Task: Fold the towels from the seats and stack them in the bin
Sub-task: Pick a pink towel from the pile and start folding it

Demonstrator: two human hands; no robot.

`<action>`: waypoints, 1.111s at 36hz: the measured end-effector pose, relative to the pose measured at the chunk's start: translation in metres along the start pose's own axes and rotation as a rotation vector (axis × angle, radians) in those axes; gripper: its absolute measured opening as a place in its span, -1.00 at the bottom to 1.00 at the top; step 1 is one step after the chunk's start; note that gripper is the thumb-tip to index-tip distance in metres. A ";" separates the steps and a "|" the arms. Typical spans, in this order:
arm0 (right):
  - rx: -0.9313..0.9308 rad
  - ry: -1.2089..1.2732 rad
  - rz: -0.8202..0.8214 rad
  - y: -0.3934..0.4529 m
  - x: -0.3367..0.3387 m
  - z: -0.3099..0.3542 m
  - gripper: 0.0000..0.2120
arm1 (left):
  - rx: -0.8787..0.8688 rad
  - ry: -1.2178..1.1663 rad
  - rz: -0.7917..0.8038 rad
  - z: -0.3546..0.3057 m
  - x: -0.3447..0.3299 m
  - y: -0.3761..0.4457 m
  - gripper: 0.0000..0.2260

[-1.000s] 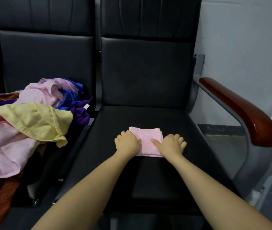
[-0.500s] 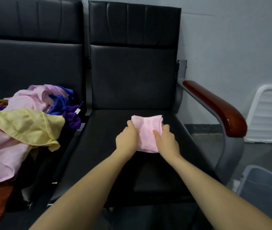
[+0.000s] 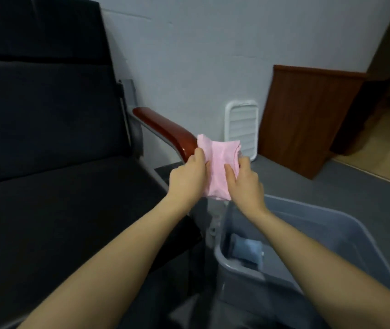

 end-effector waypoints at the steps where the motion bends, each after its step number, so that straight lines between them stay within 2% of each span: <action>1: -0.032 -0.013 -0.012 -0.002 0.010 -0.021 -0.62 | -0.038 0.002 0.031 -0.021 -0.012 -0.001 -0.77; 4: -0.131 -0.050 -0.017 -0.008 0.029 -0.083 -0.65 | -0.133 0.022 0.108 -0.074 -0.056 -0.002 -0.76; 10: -0.261 -0.057 0.043 -0.015 0.023 -0.186 -0.70 | -0.090 -0.041 0.261 -0.108 -0.157 0.008 -0.78; 19: -0.427 0.243 0.155 -0.026 -0.061 -0.319 -0.80 | 0.088 0.020 0.557 -0.099 -0.321 0.006 -0.72; 24: -0.475 0.297 0.245 -0.041 -0.127 -0.385 -0.72 | 0.126 0.068 0.688 -0.081 -0.409 -0.003 -0.77; 31: -0.368 0.334 0.417 -0.057 -0.199 -0.433 -0.69 | 0.243 -0.051 0.813 -0.070 -0.482 -0.014 -0.82; 35: -0.444 0.301 0.481 -0.079 -0.225 -0.462 -0.67 | 0.305 -0.155 0.796 -0.068 -0.507 -0.016 -0.78; 38: -0.459 0.281 0.588 -0.095 -0.245 -0.473 -0.53 | 0.354 -0.196 0.800 -0.062 -0.525 -0.020 -0.71; 40: -0.460 0.204 0.729 -0.106 -0.259 -0.480 -0.45 | 0.339 -0.097 0.839 -0.057 -0.540 -0.026 -0.69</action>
Point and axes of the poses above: each hand's wrist, its own y-axis towards the middle knuckle, its own x-axis out of the back of the hand, z = x × y, the point moved 9 cm from there along y, towards the middle knuckle, and after that the axes turned 8 degrees about x, right-handed, at the moved point
